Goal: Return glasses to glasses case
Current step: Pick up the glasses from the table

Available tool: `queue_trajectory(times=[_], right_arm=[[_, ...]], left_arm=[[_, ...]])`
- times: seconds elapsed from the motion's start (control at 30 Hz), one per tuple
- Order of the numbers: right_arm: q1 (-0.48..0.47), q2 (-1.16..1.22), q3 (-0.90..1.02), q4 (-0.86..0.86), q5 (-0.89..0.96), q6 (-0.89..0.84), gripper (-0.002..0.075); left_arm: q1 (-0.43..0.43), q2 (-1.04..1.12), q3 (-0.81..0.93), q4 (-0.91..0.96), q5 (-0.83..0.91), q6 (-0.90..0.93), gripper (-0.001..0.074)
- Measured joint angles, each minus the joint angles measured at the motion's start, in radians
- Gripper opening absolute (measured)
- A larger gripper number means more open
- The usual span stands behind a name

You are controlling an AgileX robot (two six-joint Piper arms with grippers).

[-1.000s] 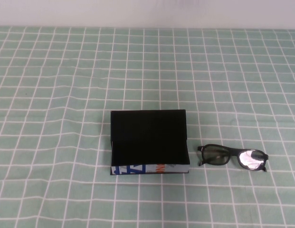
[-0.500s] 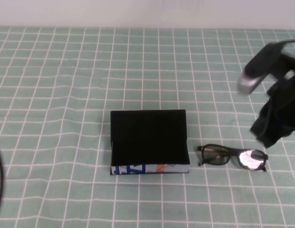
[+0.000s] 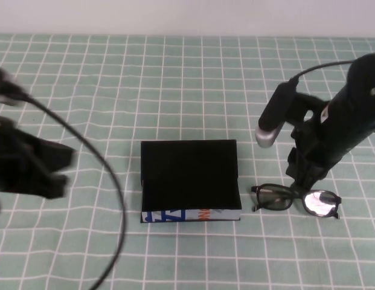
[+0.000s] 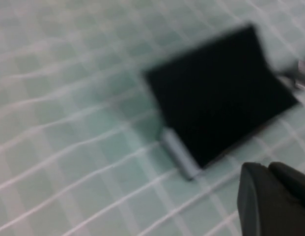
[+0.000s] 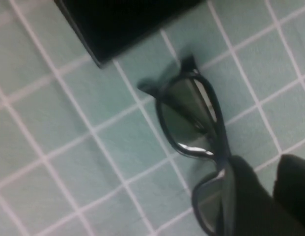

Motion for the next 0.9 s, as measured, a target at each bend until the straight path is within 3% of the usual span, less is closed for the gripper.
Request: queue_trajectory(times=[0.17,0.43,0.9], right_arm=[[0.0,0.047,0.0,-0.031,-0.041,0.0,0.0199],[0.001,0.055,0.0,0.027,-0.065,0.011,0.0321],[-0.031,0.196,0.0,-0.094,-0.07,-0.128,0.0332]], left_arm=[[0.0,0.163,0.0,-0.223,-0.015,0.197,-0.0006],[0.0,0.263,-0.066,-0.283,-0.058,0.233,-0.0006],[0.0,0.263,-0.077,-0.284,-0.056,0.237,-0.0006]])
